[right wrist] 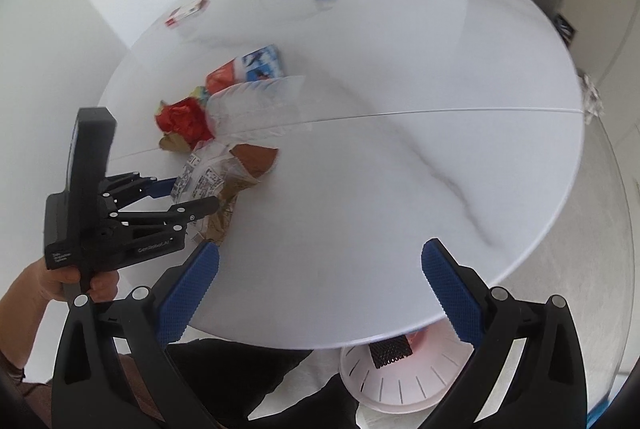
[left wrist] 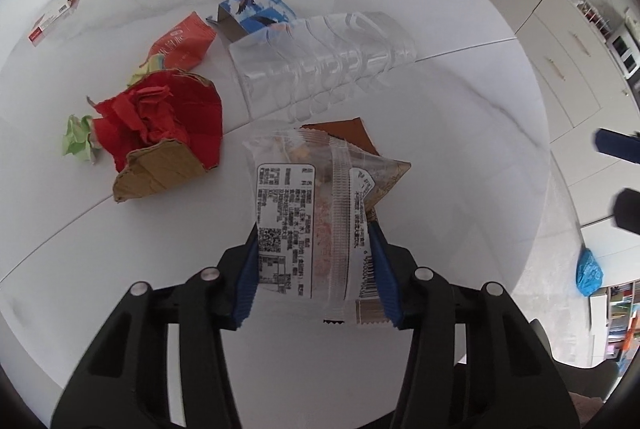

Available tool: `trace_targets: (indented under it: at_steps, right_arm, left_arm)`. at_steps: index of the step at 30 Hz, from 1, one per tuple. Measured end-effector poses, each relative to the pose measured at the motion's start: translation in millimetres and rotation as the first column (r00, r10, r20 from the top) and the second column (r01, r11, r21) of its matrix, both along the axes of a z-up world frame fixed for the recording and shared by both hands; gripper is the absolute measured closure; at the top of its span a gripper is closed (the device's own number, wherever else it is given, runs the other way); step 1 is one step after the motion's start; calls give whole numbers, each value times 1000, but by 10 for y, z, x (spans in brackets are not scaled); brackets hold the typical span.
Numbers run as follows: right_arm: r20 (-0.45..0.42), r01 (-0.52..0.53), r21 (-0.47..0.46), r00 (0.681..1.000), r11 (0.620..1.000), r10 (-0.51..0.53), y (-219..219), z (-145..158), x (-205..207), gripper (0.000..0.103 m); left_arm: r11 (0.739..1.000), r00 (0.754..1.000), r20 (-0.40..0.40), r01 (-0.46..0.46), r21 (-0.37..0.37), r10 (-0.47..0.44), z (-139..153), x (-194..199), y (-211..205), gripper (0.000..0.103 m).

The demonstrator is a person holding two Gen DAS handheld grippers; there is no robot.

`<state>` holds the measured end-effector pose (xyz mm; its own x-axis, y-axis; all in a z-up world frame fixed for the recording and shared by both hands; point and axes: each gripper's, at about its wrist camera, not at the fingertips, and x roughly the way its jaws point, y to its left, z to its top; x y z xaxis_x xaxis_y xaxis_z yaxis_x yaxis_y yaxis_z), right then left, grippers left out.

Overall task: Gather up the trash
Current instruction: 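Grasp the clear snack bag with barcode label with the left gripper, then grasp the brown wrapper with the right gripper while the left holds the snack bag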

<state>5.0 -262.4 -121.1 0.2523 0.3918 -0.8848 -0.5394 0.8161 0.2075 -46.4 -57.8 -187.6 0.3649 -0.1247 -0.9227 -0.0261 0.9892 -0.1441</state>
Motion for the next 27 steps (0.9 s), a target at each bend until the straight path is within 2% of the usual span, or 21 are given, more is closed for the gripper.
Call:
trace_targets:
  at_steps: [7, 10, 14, 16, 18, 21, 23, 25, 27]
  right_arm:
    - [-60, -141, -32, 988, 989, 139, 537, -396, 253, 3]
    - [-50, -237, -58, 971, 970, 235, 828, -575, 308, 11]
    - [2, -408, -122, 911, 905, 412, 1255, -731, 241, 18]
    - [24, -456, -166, 884, 874, 466, 1394, -787, 213, 22]
    - [34, -483, -198, 866, 853, 499, 1507, -847, 207, 23]
    - [28, -505, -223, 852, 834, 523, 1622, -911, 218, 31]
    - [38, -509, -230, 847, 829, 530, 1645, -905, 225, 35]
    - [46, -510, -233, 845, 828, 533, 1679, -886, 233, 46]
    - [49, -510, -228, 845, 829, 533, 1714, -870, 245, 49]
  left_arm:
    - [996, 996, 37, -80, -28, 81, 271, -293, 258, 55]
    - [991, 991, 39, -129, -31, 130, 345, -466, 360, 55]
    - [982, 982, 38, -185, -34, 186, 415, -662, 533, 55]
    - [977, 977, 39, -210, -33, 211, 458, -738, 610, 55]
    - [972, 971, 42, -235, -32, 236, 470, -793, 664, 55]
    - [963, 962, 44, -269, -32, 270, 473, -856, 722, 55]
    - [956, 956, 44, -290, -34, 292, 470, -888, 740, 55]
    - [952, 951, 44, -304, -35, 306, 477, -906, 748, 55]
    - [948, 947, 45, -315, -32, 317, 485, -919, 735, 55]
